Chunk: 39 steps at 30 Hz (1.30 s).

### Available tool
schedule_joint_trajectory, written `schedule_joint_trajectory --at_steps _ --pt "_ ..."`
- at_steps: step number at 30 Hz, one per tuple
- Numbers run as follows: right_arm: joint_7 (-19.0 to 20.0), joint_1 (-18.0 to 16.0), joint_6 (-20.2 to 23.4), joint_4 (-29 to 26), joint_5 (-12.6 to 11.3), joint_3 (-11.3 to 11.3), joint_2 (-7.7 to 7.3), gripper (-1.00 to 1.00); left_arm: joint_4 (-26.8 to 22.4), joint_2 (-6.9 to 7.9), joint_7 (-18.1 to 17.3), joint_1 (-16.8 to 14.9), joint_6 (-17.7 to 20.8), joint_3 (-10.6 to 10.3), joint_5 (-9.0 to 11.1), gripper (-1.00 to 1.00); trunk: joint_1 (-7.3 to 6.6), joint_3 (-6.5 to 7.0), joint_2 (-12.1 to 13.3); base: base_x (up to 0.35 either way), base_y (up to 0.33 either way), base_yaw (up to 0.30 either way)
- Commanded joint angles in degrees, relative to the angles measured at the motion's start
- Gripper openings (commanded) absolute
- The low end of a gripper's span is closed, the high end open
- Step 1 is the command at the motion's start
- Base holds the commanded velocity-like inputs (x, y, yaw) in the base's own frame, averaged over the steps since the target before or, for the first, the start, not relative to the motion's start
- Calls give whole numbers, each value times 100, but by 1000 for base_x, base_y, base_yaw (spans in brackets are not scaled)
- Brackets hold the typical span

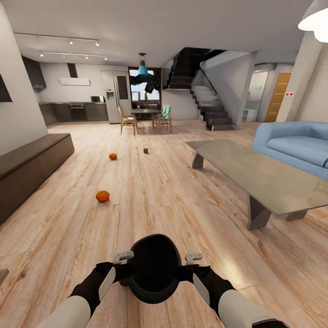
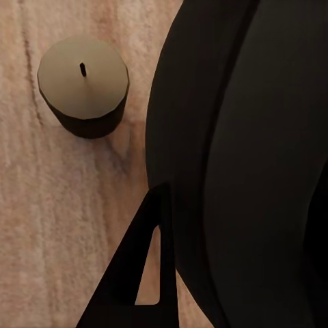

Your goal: Place each of the two pumpkins and all three candles from the living room inside a cabinet in the living room (use any cabinet), then make sure every cabinet is closed, and position the cauldron so it is next to a table in the living room.

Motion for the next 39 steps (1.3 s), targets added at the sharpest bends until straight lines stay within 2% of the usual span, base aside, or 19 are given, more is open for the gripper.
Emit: schedule_joint_trajectory --at_steps 1,10,39 --pt "130 -5 33 -67 -142 -37 0 -100 -10 -2 0 0 40 45 0 -100 -2 -5 -3 0 0 -1" --pt "132 -5 33 -67 -142 -37 0 -100 -10 -2 0 0 40 47 0 -100 -2 6 -3 0 0 -36" --pt "132 -5 29 -67 -142 -37 0 -100 -10 -9 0 0 43 47 3 -100 -2 176 -3 -26 0 -208"
